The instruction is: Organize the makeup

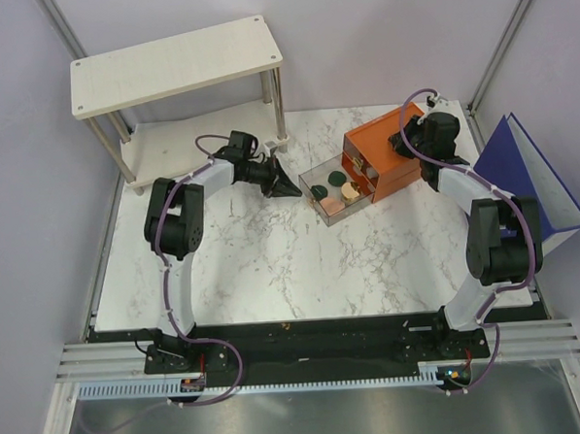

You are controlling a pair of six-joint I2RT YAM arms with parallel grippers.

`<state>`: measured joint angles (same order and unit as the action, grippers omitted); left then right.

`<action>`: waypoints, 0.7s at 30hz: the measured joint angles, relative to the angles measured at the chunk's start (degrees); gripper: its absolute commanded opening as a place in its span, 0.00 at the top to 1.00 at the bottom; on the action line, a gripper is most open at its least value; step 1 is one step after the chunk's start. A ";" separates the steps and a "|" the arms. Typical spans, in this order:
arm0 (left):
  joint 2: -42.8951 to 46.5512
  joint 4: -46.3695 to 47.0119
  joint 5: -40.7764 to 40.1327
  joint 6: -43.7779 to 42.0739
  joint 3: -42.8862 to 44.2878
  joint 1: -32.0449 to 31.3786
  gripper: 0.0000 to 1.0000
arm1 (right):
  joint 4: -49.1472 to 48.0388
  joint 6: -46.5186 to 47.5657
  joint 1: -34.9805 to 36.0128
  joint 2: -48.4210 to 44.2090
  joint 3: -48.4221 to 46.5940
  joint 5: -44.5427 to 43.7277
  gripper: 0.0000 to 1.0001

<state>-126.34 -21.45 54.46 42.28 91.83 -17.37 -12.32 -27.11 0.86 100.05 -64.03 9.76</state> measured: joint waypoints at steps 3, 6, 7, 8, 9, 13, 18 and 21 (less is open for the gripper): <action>-1.55 2.36 1.20 2.34 -0.52 0.02 0.98 | -0.07 -0.17 0.00 0.00 0.04 -0.07 1.00; -3.48 3.72 1.36 4.46 -0.13 0.04 0.98 | -0.31 -0.26 0.00 0.00 0.15 -0.09 1.00; -4.37 3.89 1.33 5.05 0.55 0.04 0.98 | -0.39 -0.33 0.00 0.00 0.22 -0.11 1.00; -5.51 4.09 1.29 5.84 1.77 0.04 0.98 | -0.44 -0.39 0.00 0.00 0.24 -0.11 1.00; -6.38 4.28 1.29 6.27 2.60 0.02 0.98 | -0.44 -0.46 0.00 -0.02 0.24 -0.11 1.00; -9.44 3.82 1.55 8.83 7.34 -0.98 0.98 | -0.46 -0.63 0.00 0.00 0.24 -0.11 1.00; -12.76 4.83 1.75 11.56 13.20 -3.76 0.98 | -0.46 -0.68 0.00 0.00 0.24 -0.11 1.00; -14.36 7.61 1.70 14.38 14.93 -5.18 0.97 | -0.46 -0.66 0.00 0.02 0.24 -0.07 1.00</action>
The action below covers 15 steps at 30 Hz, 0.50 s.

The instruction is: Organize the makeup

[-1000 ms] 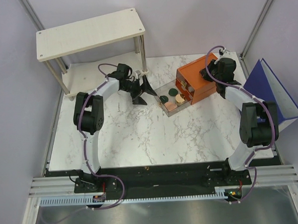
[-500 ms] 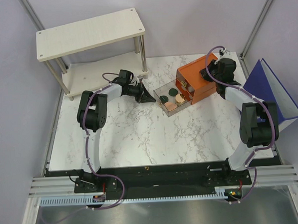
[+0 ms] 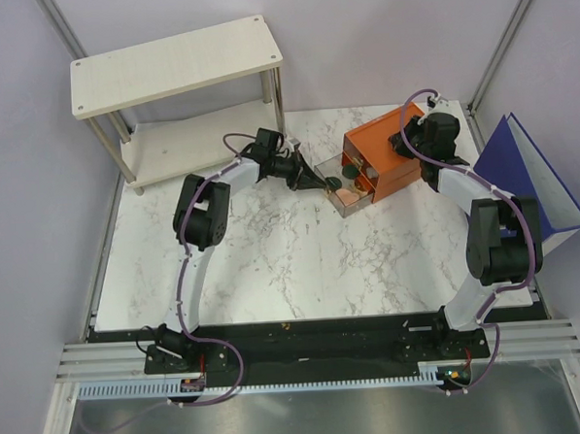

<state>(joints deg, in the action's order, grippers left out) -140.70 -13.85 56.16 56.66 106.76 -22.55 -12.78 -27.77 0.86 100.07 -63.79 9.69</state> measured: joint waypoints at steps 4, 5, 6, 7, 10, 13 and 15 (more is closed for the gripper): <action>-1.68 7.08 -0.33 5.81 0.50 -1.77 0.96 | -0.02 0.04 -0.07 0.07 -0.04 0.28 1.00; -2.25 8.87 -0.46 7.52 0.98 -2.12 0.95 | -0.07 0.07 -0.11 0.11 -0.04 0.39 1.00; -2.99 10.45 -0.61 9.09 1.66 -2.47 0.95 | -0.07 0.07 -0.13 0.11 -0.04 0.46 1.00; -3.89 12.02 -0.74 10.88 2.82 -2.91 0.94 | -0.07 0.07 -0.13 0.11 -0.04 0.48 1.00; -7.06 17.29 -1.68 16.65 7.04 -4.68 0.91 | -0.09 0.09 -0.20 0.11 -0.07 0.57 1.00; -10.43 22.10 -3.65 22.97 11.39 -6.69 0.92 | -0.09 0.11 -0.22 0.11 -0.04 0.59 1.00; -12.74 24.92 -4.17 26.49 13.99 -7.85 0.92 | -0.11 0.13 -0.22 0.11 -0.04 0.59 1.00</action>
<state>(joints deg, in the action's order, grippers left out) -153.45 11.07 51.99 83.15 120.75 -30.39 -12.88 -27.64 0.64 100.18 -63.83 10.28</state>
